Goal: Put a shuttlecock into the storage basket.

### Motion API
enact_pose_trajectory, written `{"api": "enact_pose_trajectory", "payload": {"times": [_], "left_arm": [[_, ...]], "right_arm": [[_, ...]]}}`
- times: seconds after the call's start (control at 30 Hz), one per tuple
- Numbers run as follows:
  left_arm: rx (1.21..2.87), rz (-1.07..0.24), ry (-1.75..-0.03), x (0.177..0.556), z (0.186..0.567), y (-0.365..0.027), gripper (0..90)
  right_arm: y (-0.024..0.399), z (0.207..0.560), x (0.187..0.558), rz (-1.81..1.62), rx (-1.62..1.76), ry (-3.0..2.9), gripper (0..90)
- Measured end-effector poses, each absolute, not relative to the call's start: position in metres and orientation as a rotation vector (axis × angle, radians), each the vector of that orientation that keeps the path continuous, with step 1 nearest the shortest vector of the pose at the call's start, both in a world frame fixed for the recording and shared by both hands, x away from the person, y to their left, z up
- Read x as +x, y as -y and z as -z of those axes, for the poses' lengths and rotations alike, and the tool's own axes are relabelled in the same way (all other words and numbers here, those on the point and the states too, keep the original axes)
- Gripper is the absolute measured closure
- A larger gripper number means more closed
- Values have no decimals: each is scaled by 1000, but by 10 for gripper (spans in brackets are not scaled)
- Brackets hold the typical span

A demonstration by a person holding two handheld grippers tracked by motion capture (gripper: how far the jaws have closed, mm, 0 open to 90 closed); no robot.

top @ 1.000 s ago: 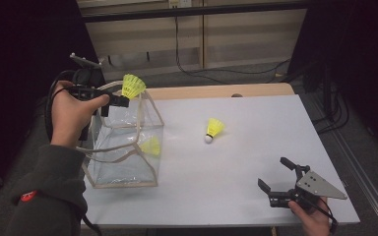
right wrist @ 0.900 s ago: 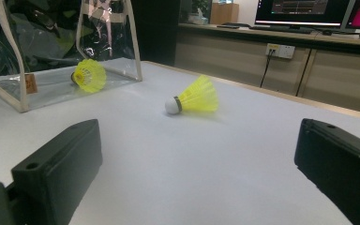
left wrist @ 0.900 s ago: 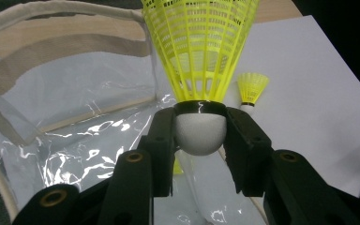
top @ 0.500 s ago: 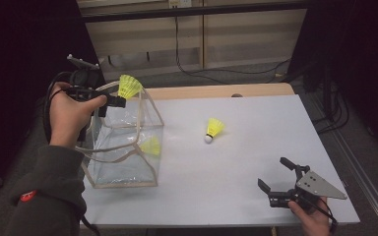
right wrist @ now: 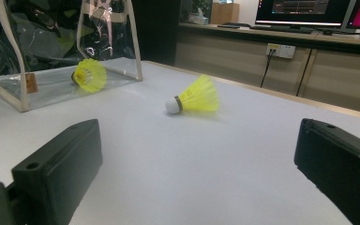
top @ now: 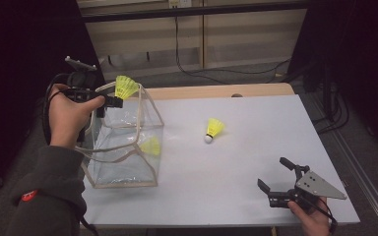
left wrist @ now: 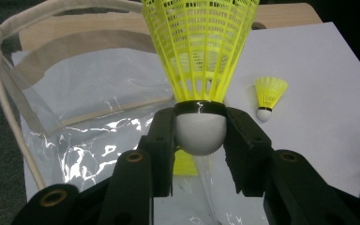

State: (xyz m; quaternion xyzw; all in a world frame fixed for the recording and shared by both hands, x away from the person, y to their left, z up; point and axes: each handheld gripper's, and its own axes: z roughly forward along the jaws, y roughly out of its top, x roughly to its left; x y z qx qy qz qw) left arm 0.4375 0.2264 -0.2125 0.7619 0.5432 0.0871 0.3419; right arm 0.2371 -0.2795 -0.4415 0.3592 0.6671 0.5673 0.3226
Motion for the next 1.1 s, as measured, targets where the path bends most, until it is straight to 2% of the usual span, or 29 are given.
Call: {"api": "enact_pose_trajectory", "payload": {"times": [0.6, 0.87, 0.97, 1.1], "left_arm": [[1955, -263, -1475, 444, 225, -237, 645], [1954, -322, -1483, 450, 231, -238, 643], [1959, -354, -1485, 452, 234, -236, 547], [1973, -349, -1469, 452, 234, -233, 524]], "right_arm": [[278, 442, 237, -1494, 947, -1751, 12], [280, 442, 237, -1490, 948, -1744, 12], [281, 442, 237, -1488, 942, -1746, 12], [281, 442, 237, -1487, 944, -1746, 12]]}}
